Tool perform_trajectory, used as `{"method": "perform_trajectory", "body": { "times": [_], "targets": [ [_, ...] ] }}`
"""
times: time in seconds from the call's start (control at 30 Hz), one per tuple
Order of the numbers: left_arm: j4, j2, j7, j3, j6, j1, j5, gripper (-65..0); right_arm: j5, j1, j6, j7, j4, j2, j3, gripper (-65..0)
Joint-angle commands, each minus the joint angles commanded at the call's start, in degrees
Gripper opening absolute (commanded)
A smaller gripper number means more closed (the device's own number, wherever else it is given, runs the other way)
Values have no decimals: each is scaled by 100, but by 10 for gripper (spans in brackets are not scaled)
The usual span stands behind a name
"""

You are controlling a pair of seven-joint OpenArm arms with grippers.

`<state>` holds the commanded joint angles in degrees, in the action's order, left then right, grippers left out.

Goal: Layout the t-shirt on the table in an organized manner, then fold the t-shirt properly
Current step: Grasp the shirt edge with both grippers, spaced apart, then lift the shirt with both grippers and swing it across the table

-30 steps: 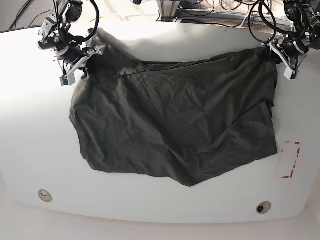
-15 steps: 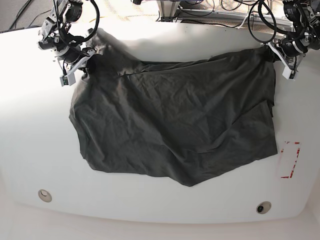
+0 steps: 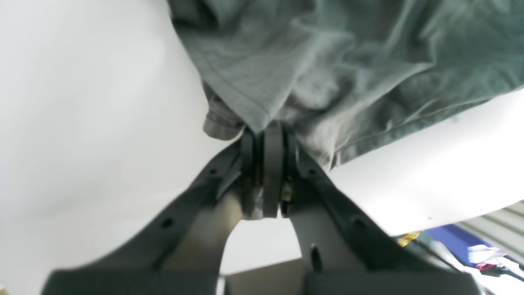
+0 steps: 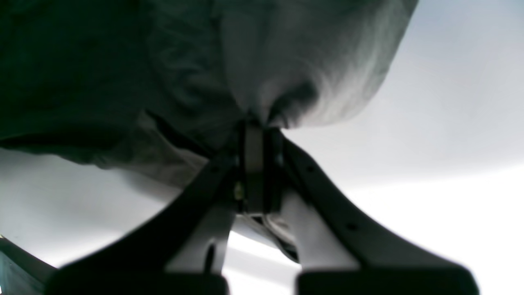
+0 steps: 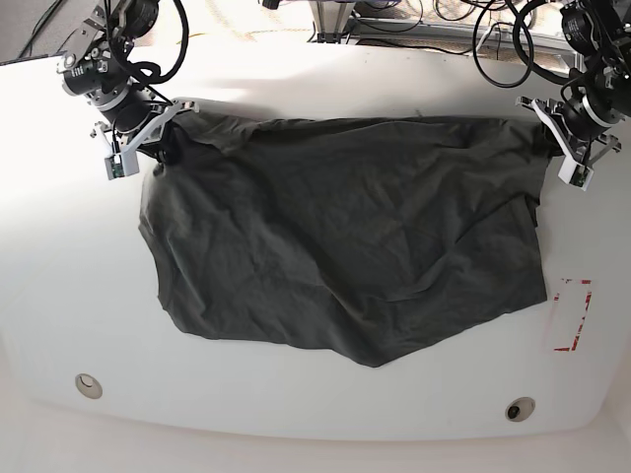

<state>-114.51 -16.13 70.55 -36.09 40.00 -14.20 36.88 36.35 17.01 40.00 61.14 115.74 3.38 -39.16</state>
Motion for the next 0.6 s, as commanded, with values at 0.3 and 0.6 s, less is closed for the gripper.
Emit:
{"method": "perform_trajectory", "body": {
  "times": [0.3, 0.6],
  "targets": [
    [9, -545, 756, -18, 0, 1609, 1160, -650, 791, -809, 0, 589, -26, 695, -519, -647],
    [53, -510, 945, 273, 0, 4053, 1618, -650, 800, -2681, 0, 1354, -220, 1336, -624, -644]
  ]
}}
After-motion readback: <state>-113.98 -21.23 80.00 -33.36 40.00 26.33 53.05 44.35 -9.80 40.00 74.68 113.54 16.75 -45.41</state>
